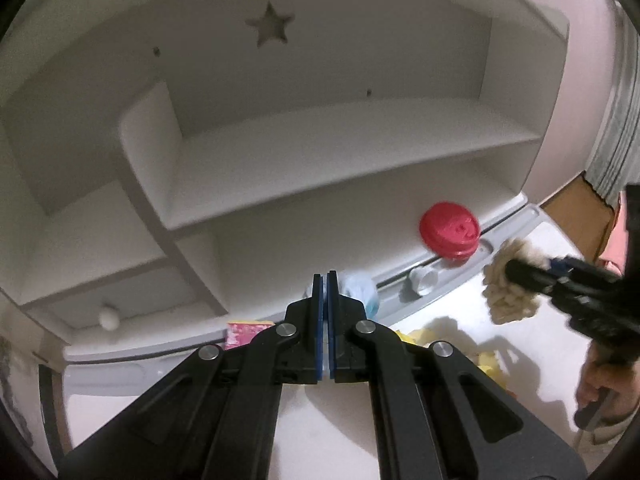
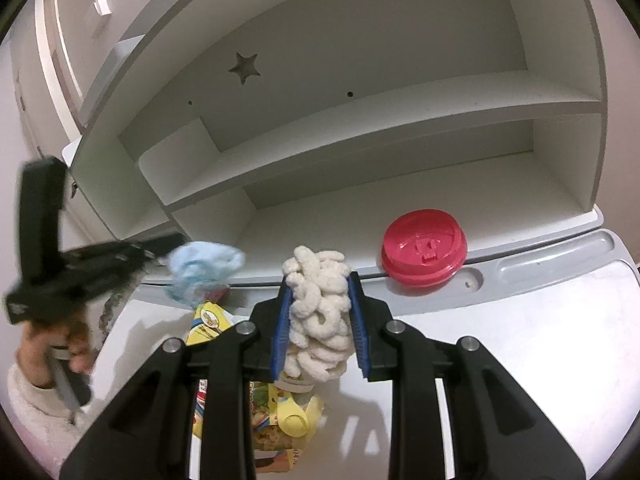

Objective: Collect trash

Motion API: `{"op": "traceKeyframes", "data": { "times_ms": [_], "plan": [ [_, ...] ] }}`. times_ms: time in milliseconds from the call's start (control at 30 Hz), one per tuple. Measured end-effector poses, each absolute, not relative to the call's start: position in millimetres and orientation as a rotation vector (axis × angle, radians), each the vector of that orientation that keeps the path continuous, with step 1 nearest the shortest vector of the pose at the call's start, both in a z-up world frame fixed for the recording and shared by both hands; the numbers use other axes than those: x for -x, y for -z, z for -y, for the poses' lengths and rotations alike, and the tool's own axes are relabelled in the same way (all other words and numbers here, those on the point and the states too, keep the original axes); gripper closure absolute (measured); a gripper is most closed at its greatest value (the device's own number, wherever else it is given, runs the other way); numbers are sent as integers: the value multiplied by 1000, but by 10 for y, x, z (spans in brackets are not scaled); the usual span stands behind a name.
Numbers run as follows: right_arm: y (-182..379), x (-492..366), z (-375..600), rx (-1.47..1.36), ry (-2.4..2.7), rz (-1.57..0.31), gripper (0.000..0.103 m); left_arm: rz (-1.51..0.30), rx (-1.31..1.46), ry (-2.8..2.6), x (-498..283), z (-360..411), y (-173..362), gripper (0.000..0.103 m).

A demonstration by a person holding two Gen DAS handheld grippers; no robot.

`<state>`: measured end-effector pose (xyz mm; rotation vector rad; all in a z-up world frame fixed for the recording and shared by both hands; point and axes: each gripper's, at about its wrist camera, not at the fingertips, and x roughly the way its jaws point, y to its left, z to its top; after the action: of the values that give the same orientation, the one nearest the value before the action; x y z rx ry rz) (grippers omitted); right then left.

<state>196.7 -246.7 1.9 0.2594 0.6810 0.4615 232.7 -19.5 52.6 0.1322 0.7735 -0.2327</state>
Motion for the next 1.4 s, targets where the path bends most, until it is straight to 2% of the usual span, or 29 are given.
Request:
{"op": "traceKeyframes", "data": {
  "times_ms": [167,467,767,967,1133,1267,1400],
  "plan": [
    [-102,-1770,2534,-262,-458,-680,77,-709,-157,279,-2024,345,-889,103],
    [-522,-818,3289,-279,-337,-570,77,-596,-216,505,-1167,1255,-1368,103],
    [-651,582,4330,-267,-108,-544,77,-569,-317,904,41,2643,-1311,103],
    [-221,1385,5063,-261,98,-678,77,-669,-418,1141,740,3473,-726,103],
    [791,1689,5631,-426,198,-876,77,-848,-486,1276,1154,4032,180,103],
    [1532,1727,5838,-508,242,-1003,77,-1028,-533,1301,1194,4411,1034,103],
    [1967,1679,5827,-532,220,-1084,77,-1116,-614,1269,1139,4604,1637,103]
  ]
}}
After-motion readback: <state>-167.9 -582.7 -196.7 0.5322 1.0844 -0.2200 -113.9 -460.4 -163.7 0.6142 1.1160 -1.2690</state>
